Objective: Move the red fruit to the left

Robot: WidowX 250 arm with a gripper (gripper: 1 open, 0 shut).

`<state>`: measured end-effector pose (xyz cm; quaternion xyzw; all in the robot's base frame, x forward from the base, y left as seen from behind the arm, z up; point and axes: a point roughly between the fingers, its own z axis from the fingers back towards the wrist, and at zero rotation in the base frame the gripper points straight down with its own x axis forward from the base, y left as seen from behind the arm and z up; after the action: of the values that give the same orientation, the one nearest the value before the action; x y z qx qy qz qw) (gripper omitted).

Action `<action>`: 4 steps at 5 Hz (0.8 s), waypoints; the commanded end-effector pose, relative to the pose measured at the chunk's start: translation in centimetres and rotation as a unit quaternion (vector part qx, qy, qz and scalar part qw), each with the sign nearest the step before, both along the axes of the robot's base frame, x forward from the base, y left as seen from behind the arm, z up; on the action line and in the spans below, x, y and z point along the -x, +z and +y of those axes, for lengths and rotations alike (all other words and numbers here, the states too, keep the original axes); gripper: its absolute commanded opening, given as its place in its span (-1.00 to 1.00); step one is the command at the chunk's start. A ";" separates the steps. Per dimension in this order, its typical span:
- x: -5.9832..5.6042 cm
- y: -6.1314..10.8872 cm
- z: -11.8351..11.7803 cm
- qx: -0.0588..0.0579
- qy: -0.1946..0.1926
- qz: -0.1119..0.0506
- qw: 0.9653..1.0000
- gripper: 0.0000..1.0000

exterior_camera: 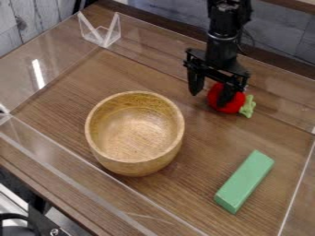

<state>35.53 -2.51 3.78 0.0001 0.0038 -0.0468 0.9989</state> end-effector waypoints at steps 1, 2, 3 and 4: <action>-0.8 2.0 -0.7 0.002 0.020 -0.034 0.999 -1.00; -1.0 1.7 0.0 0.002 0.009 -0.039 0.999 -1.00; -1.4 1.0 0.8 0.000 0.002 -0.040 0.999 1.00; -0.8 0.5 0.0 -0.005 0.013 -0.043 0.999 -1.00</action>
<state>35.78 -2.49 3.00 0.0058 -0.0148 -0.0372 0.9992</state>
